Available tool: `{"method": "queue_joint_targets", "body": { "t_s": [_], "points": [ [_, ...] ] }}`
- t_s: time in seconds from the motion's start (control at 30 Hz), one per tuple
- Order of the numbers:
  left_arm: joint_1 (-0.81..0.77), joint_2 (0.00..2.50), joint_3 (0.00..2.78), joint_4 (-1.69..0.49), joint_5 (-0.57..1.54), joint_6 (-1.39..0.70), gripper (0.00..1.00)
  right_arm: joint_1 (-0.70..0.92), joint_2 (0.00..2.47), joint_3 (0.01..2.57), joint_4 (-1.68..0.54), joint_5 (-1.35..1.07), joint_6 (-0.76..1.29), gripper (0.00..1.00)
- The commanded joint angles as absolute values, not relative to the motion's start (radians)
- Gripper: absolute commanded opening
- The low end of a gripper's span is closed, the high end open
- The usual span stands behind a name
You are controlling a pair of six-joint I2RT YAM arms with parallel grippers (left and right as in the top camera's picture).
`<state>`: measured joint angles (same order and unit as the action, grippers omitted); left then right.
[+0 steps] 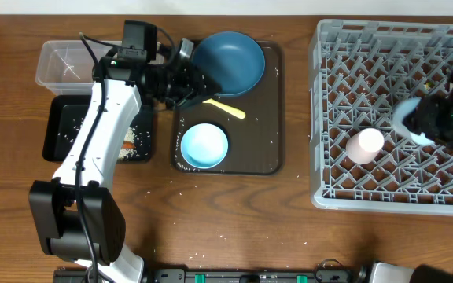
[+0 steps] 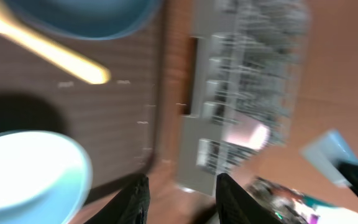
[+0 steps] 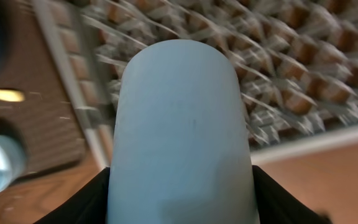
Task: Sort waste into correct bins and load items into the dishwasher rack
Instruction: 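Place the light-blue cup upside down in the rack with right gripper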
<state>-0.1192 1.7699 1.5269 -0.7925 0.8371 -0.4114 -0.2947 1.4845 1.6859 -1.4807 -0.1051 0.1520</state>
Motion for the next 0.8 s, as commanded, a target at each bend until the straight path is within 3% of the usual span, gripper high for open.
{"method": "queue_joint_targets", "body": {
  "t_s": [0.0,0.3,0.6,0.77],
  "points": [
    [-0.117,1.769,1.532,-0.828,0.622,-0.4,0.37,-0.302,1.55,1.688,-1.512,0.041,0.206,0.53],
    [-0.117,1.769,1.527,-0.939,0.353,-0.386,0.38,-0.351,1.771,1.688,-1.564,0.056,0.206,0.52],
    [-0.117,1.769,1.527,-0.942,0.327,-0.371,0.38,-0.354,1.866,1.688,-1.558,0.056,0.205,0.54],
    [-0.117,1.769,1.527,-0.942,0.327,-0.371,0.37,-0.354,1.892,1.687,-1.557,0.056,0.205,0.62]
  ]
}}
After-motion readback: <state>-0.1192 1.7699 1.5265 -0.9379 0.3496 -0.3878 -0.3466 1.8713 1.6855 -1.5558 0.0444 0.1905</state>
